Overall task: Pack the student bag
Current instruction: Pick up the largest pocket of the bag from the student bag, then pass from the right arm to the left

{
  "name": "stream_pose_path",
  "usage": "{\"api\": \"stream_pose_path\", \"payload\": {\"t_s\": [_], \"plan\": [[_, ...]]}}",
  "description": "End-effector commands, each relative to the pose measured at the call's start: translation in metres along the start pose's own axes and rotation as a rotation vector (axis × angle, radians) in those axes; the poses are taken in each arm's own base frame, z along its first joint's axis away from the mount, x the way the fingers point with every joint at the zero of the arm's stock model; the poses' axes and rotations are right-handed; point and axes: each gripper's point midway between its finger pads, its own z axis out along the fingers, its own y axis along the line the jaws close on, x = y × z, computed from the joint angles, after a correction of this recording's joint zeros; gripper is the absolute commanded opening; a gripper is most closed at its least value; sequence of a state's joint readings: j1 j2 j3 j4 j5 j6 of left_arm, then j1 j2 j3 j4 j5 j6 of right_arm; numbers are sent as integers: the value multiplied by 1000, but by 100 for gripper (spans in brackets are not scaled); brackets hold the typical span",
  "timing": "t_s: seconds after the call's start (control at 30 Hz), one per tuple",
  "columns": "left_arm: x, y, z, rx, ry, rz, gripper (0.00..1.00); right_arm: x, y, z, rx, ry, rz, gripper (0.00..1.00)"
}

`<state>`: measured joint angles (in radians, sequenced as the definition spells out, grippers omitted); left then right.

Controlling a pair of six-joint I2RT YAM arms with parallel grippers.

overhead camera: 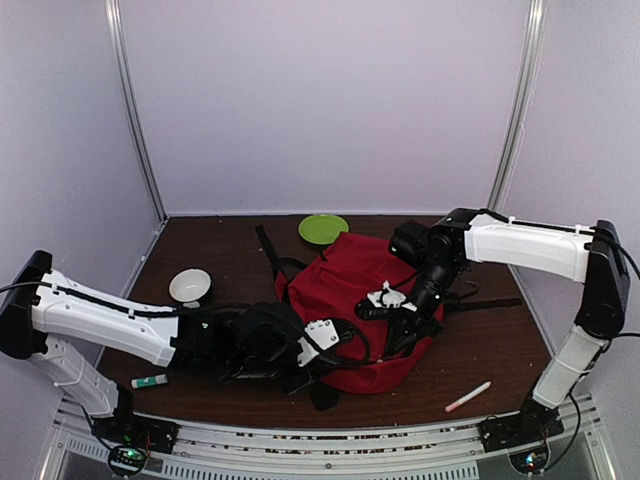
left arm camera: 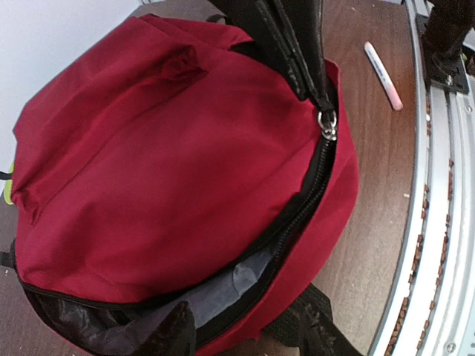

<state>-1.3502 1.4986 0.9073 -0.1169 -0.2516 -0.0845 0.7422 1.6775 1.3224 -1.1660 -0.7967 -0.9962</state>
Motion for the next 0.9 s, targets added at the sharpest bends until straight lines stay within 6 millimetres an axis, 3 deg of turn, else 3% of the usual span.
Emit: {"api": "stream_pose_path", "payload": {"t_s": [0.0,0.1,0.3,0.5,0.63,0.77,0.87], "plan": [[-59,16,-17,-67,-190,-115,51,-36,-12,-40,190,-72,35,4],[-73,8,-10,-23,-254,-136,52,-44,-15,-48,207,-93,119,4],[-110,5,6,-8,-409,-195,53,-49,-12,-44,153,-131,225,4],[-125,6,33,-35,-386,-212,53,-51,-4,-50,123,-158,262,5],[-127,12,39,-47,-399,-220,43,-49,-1,-51,116,-161,268,5],[-127,12,44,-5,-400,-223,20,-50,1,-55,86,-195,288,6],[-129,11,50,29,-392,-220,9,-49,0,-62,72,-224,307,7]]}}
